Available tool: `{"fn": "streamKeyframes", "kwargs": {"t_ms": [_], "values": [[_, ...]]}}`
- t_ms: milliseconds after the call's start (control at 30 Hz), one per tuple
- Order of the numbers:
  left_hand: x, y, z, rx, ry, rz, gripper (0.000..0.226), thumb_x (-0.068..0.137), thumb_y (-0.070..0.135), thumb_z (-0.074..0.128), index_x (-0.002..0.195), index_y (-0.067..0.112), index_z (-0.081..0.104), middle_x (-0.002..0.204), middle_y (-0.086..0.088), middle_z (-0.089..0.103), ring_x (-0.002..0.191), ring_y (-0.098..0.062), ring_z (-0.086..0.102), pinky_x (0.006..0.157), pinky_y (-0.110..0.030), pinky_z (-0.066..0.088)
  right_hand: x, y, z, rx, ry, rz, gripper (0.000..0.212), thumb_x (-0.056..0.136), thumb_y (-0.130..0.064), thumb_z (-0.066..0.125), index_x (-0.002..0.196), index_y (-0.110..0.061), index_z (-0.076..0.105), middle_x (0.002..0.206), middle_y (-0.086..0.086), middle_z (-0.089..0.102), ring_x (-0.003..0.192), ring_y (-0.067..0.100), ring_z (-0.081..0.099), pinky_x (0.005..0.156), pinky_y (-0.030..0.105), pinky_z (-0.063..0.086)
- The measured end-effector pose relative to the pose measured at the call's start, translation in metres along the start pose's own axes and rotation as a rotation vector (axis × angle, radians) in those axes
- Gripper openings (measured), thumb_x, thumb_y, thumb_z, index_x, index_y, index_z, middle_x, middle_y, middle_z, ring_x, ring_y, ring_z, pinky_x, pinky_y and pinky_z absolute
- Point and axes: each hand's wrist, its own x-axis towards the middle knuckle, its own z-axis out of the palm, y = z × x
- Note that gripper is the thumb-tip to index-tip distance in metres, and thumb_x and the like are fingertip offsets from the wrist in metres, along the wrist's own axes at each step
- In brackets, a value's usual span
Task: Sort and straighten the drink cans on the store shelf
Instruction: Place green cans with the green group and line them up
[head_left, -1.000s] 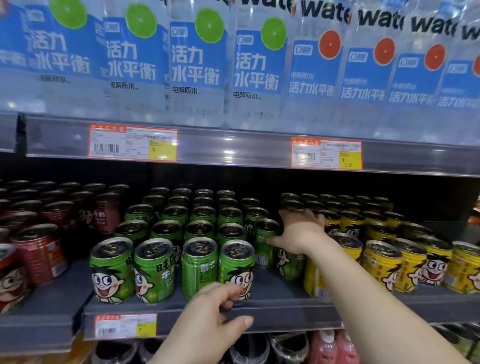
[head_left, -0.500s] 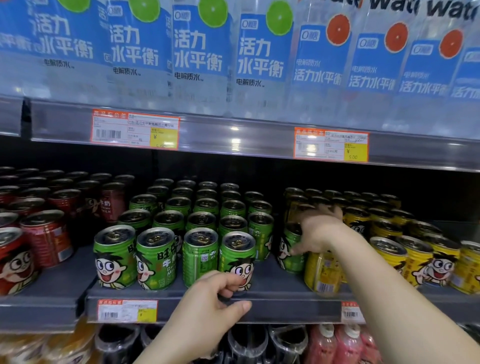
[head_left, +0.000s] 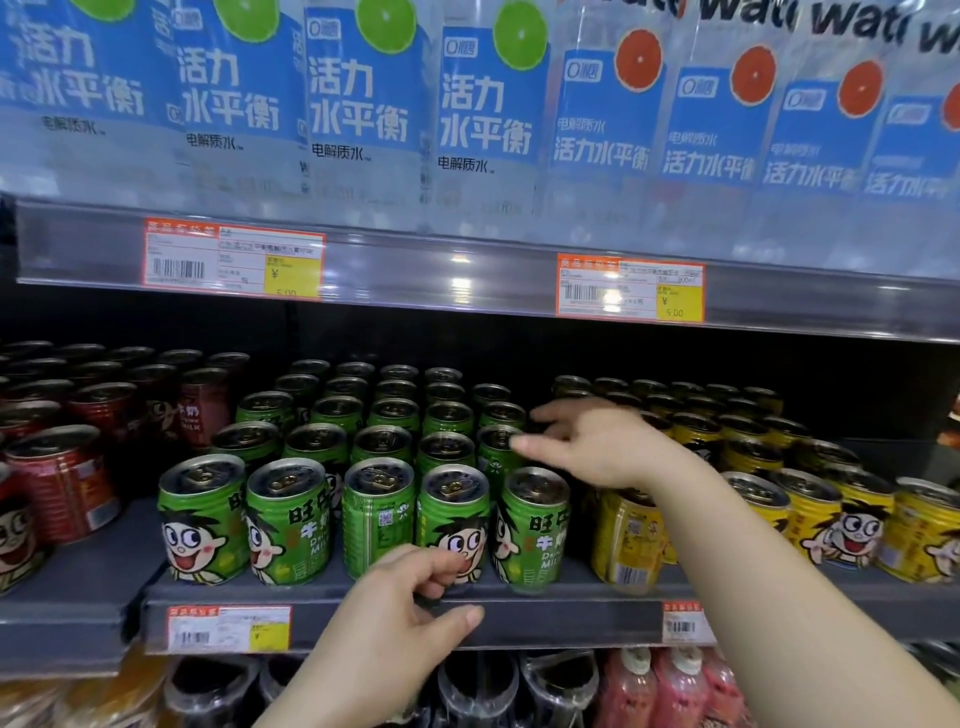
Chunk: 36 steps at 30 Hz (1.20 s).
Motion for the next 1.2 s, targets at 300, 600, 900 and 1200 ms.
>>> {"fn": "streamKeyframes", "kwargs": {"t_ms": [300, 600, 900, 1200], "values": [[0.004, 0.024, 0.022, 0.117, -0.133, 0.163, 0.048, 0.078, 0.039, 0.072, 0.123, 0.041, 0.056, 0.108, 0.025, 0.051, 0.096, 0.01, 0.051, 0.079, -0.012, 0.047, 0.056, -0.007, 0.028, -0.109, -0.003, 0.074, 0.07, 0.076, -0.065, 0.061, 0.133, -0.025, 0.051, 0.135, 0.0, 0.055, 0.124, 0.024, 0.049, 0.108, 0.044, 0.034], [0.018, 0.031, 0.039, 0.174, -0.252, 0.205, 0.059, 0.079, 0.046, 0.066, 0.134, 0.036, 0.048, 0.119, 0.023, 0.047, 0.105, 0.007, 0.048, 0.094, -0.021, 0.045, 0.037, 0.012, 0.016, 0.066, 0.129, 0.085, 0.048, 0.086, -0.058, 0.052, 0.129, -0.036, 0.052, 0.13, -0.008, 0.058, 0.122, 0.02, 0.051, 0.107, 0.041, 0.034], [0.027, 0.027, 0.034, 0.055, -0.26, 0.142, 0.059, 0.082, 0.039, 0.067, 0.137, 0.032, 0.047, 0.12, 0.019, 0.05, 0.105, 0.007, 0.052, 0.093, -0.024, 0.048, -0.081, 0.01, 0.077, 0.288, 0.463, 0.126, 0.008, 0.091, -0.032, 0.056, 0.093, -0.034, 0.063, 0.078, -0.023, 0.06, 0.08, 0.0, 0.057, 0.076, 0.024, 0.046], [0.023, 0.002, -0.021, -0.013, -0.211, 0.053, 0.01, 0.078, 0.035, 0.073, 0.086, 0.039, 0.068, 0.087, 0.014, 0.07, 0.081, 0.003, 0.063, 0.078, -0.019, 0.053, -0.085, -0.022, 0.141, 0.364, 0.42, 0.155, 0.013, 0.086, -0.035, 0.057, 0.086, -0.047, 0.051, 0.091, -0.022, 0.057, 0.095, 0.004, 0.049, 0.085, 0.023, 0.042]]}}
